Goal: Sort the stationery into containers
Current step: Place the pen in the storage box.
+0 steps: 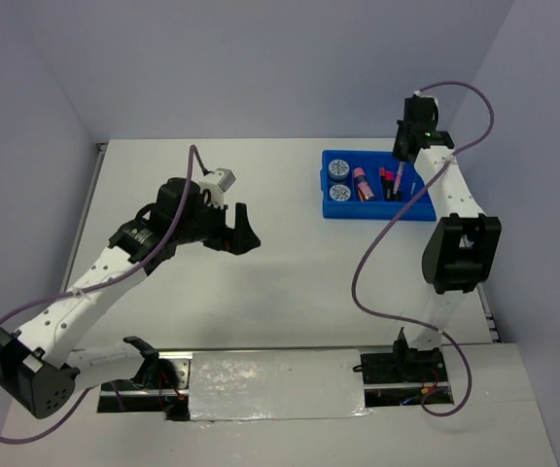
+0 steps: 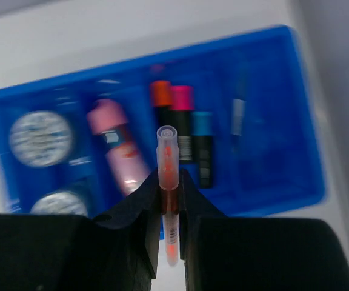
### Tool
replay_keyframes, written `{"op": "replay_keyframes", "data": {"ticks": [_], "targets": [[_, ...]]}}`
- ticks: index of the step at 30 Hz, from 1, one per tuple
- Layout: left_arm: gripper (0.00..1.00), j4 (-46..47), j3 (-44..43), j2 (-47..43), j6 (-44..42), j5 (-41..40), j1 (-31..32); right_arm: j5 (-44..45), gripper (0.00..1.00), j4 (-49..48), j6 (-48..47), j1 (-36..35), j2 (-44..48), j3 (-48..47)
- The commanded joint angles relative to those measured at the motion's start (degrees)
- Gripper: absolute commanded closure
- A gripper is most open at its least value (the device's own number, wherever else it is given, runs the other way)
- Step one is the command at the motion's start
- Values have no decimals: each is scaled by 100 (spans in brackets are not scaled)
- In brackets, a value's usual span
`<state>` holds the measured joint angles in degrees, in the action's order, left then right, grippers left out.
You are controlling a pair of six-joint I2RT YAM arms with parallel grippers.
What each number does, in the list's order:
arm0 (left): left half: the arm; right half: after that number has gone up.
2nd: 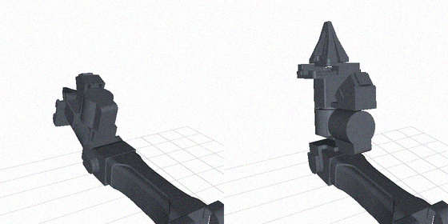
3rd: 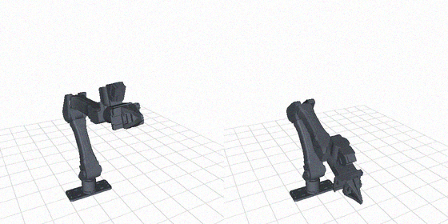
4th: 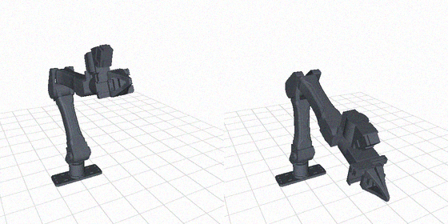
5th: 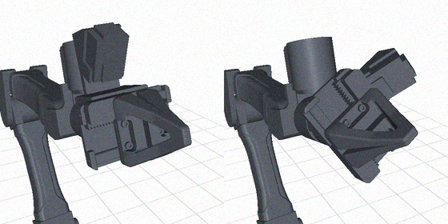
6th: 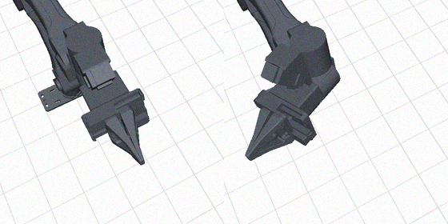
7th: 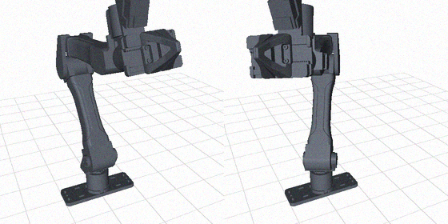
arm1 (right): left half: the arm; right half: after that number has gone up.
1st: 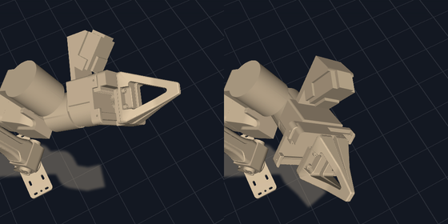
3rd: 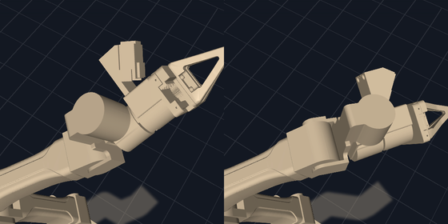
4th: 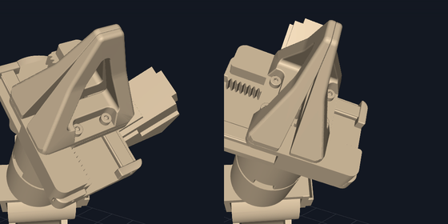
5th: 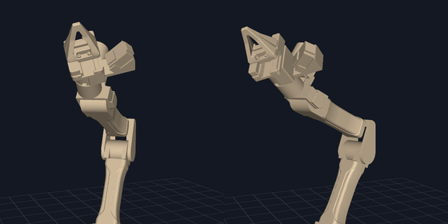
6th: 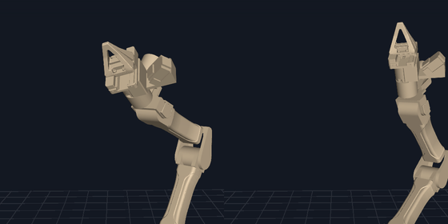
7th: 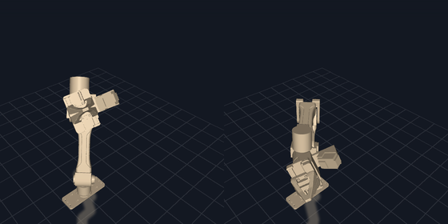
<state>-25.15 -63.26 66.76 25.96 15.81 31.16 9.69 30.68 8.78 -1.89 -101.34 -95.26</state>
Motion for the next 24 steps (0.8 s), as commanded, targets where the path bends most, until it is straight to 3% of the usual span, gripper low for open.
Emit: {"op": "replay_keyframes", "data": {"ticks": [1, 6, 11, 15, 17, 24], "targets": [[1, -482, 68, -514, -459, -254, -22, 1797, 100, 790, -613, 363, -699, -999], [1, -754, 288, -787, -548, -263, -31, 2177, 100, 1089, -334, 821, -1677, -1837], [1, -790, 385, -778, -434, -87, -31, 1186, 100, 923, -394, 1076, -2117, -2013], [1, -580, 508, -788, -311, 9, -31, 1061, 99, 1036, -377, 1112, -2592, -2469], [1, -570, 491, -744, -302, 62, -39, 947, 95, 1116, -342, 1156, -2706, -2628], [1, -684, 280, -612, -293, 10, -31, 595, 62, 1125, -263, 1209, -2575, -2497]]}}
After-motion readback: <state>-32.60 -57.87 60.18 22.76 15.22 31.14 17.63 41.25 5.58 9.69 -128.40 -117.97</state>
